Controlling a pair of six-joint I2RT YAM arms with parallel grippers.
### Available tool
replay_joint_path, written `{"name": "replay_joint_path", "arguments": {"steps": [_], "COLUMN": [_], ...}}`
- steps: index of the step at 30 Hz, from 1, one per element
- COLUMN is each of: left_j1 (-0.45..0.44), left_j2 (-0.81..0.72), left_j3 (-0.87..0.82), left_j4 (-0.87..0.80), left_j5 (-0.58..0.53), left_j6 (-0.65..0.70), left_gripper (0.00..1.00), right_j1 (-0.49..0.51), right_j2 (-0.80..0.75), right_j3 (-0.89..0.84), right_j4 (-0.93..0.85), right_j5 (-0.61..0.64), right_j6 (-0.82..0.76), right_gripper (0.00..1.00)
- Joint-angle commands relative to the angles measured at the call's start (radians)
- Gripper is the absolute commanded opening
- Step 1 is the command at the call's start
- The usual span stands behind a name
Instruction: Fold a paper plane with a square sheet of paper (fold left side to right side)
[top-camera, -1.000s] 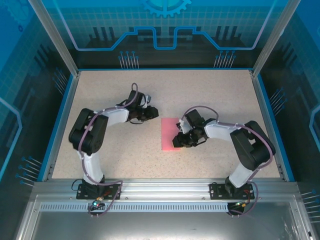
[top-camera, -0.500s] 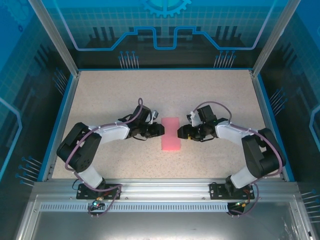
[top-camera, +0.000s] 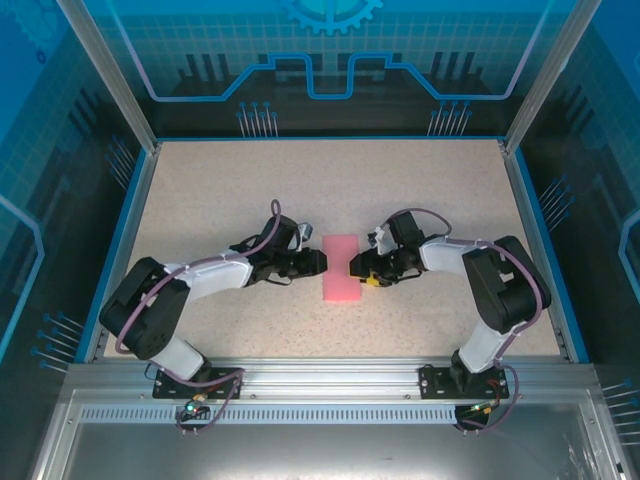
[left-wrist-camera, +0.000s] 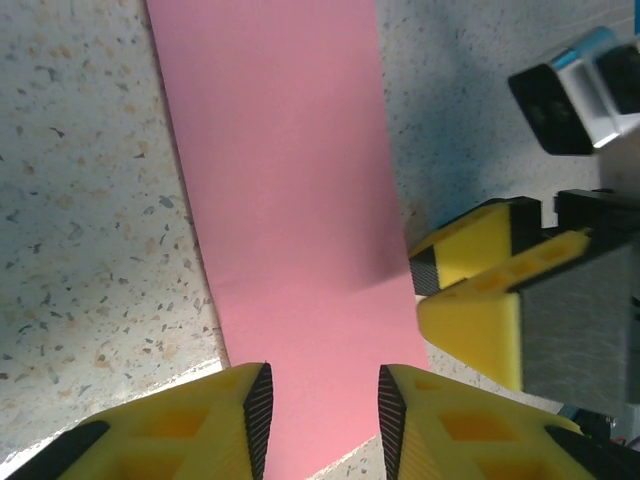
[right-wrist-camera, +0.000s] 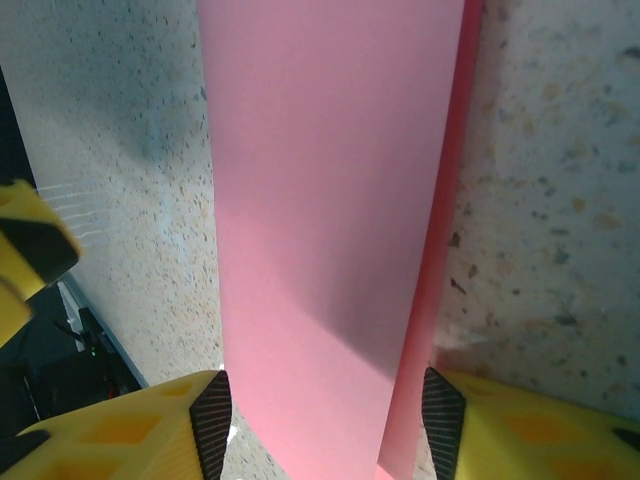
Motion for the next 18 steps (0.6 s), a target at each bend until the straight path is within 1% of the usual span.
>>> {"name": "replay_joint_path", "arguments": {"steps": [1, 4, 7, 12, 15, 18], "left_j1": [-0.021, -0.054, -0.112, -0.259, -0.357, -0.439], "left_j2": [-0.063, -0.116, -0.177, -0.257, -0.251, -0.201], "left_j3": [-0.026, -0.04, -0.052, -0.059, -0.041, -0.001], "left_j4": [-0.021, -0.027, -0.042, -0.088, -0.122, -0.147], "left_j5": [-0.054, -0.097, -0.161, -0.297, -0.383, -0.472], "left_j6": [0.059, 0.113, 0.182, 0.284, 0.326, 0.344], "left_gripper": [0.37, 0.39, 0.43, 0.54, 0.64, 0.67], "right_j1": [0.005, 0.003, -0.003, -0.022, -0.029, -0.031], "right_j2": [0.03, 0.051, 0.066, 0.09, 0.099, 0.107], "right_j3": [0.035, 0.067, 0.094, 0.172, 0.21, 0.248], "right_j4": [0.022, 0.019, 0.021, -0.001, -0.022, -0.055], "right_j5": [-0.03, -0.034, -0.045, -0.072, -0.088, -0.092], "right_j6": [0.02, 0.027, 0.038, 0.046, 0.039, 0.027], "right_gripper": [0.56, 0.54, 0.54, 0.54, 0.54, 0.54]}}
